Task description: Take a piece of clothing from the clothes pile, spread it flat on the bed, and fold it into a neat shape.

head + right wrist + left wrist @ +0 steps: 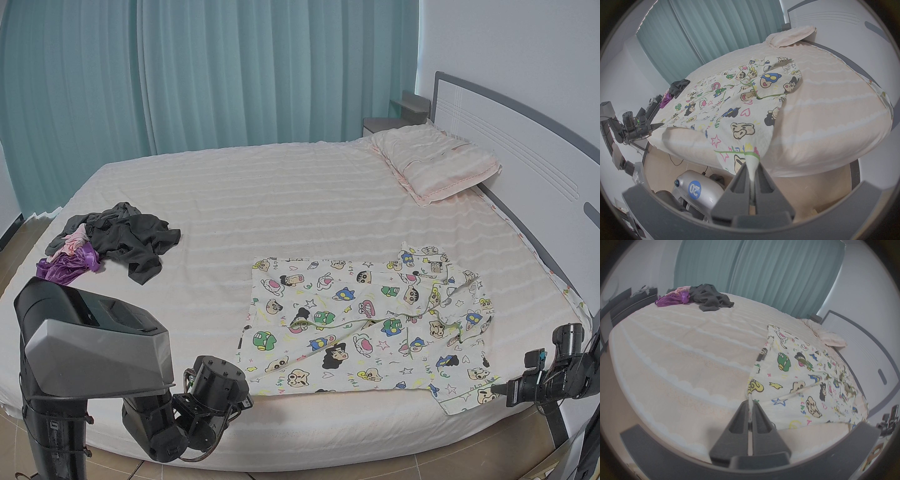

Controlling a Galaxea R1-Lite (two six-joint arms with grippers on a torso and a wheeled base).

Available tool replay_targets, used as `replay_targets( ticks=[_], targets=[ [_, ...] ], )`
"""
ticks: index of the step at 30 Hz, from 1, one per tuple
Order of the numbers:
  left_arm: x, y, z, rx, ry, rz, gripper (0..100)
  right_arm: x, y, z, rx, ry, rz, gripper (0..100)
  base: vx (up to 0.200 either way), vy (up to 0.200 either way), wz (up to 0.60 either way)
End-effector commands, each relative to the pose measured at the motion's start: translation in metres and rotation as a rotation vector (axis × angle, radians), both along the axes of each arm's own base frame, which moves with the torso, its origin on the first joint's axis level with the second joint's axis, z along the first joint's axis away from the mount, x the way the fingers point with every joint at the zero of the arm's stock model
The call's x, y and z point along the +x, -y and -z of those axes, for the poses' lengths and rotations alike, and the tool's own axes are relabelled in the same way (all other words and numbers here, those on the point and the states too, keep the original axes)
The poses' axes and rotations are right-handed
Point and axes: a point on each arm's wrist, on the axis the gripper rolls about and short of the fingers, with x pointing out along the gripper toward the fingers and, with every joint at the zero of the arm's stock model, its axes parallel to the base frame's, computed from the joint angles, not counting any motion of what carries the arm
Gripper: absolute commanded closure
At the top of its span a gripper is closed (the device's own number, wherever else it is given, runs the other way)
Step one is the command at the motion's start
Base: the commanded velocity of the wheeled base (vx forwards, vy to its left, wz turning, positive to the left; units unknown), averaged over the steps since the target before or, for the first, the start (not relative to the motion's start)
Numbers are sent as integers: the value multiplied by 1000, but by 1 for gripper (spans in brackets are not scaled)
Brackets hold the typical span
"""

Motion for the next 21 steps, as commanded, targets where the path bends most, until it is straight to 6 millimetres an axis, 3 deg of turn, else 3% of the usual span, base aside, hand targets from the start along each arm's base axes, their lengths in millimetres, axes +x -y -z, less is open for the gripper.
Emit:
replay_targets(
  ticks=[1,16,21],
  targets=[
    [-5,6,3,22,-8,37,100,-10,1,-3,-3,-1,0,100,0,0,0],
    [-11,17,20,68,-47,97,100,-37,15,-11,2,32,35,100,0,0,0],
    [-23,23,26,84,-73,146,100,-50,18,-9,-9,29,18,100,0,0,0]
  ],
)
